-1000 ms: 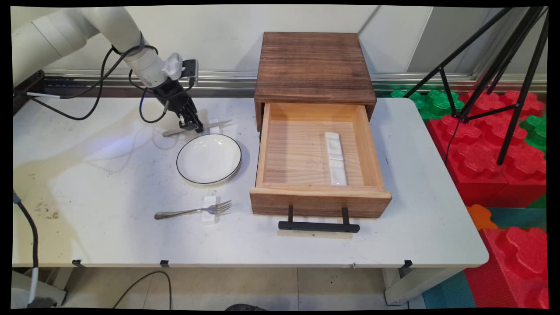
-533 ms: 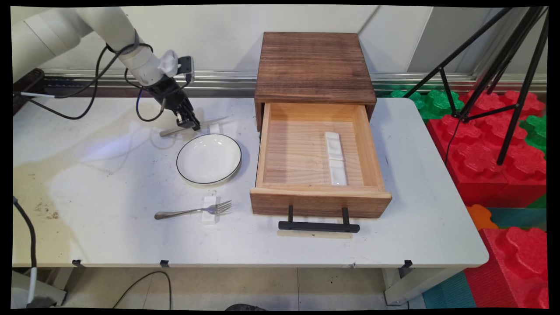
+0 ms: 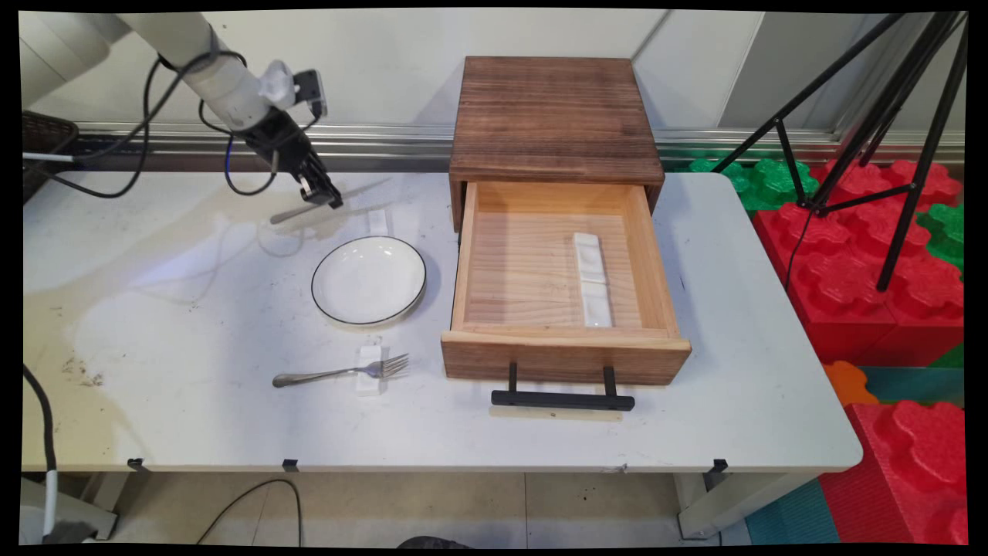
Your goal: Place the picked object into the drawer
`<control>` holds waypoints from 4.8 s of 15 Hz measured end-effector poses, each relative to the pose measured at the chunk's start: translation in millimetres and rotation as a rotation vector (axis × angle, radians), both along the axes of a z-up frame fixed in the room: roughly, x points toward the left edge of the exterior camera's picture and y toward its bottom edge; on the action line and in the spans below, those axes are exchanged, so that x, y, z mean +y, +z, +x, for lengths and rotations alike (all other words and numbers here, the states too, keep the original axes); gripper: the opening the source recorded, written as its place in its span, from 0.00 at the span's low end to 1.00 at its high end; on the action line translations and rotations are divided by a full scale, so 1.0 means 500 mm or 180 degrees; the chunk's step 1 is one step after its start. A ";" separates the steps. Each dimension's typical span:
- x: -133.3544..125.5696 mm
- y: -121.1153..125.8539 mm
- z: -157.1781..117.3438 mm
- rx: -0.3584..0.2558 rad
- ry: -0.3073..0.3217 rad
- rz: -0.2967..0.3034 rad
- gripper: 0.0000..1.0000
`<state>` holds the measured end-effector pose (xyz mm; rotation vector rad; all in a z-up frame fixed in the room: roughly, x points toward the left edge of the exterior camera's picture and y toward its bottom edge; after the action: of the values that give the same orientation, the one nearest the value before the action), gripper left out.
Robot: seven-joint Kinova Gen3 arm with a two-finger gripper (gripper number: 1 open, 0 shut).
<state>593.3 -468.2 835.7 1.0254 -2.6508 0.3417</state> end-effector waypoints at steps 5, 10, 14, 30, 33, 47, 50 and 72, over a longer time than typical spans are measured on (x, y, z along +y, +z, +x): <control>0.015 0.063 0.013 0.0032 0.0167 -0.0140 0.00; 0.029 0.151 0.008 0.0120 0.0291 -0.0335 0.00; 0.039 0.214 -0.020 0.0229 0.0247 -0.0451 0.00; 0.057 0.352 -0.254 0.0531 -0.0438 -0.0601 0.00; 0.063 0.357 -0.308 0.0570 -0.0574 -0.0584 0.00; 0.001 0.288 -0.552 0.0720 -0.1064 -0.0550 0.00; -0.018 0.263 -0.576 0.0731 -0.1117 -0.0537 0.00; -0.075 0.061 -0.634 0.0711 -0.1213 -0.0368 0.00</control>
<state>276.5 -505.5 866.1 0.4758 -2.5158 0.2740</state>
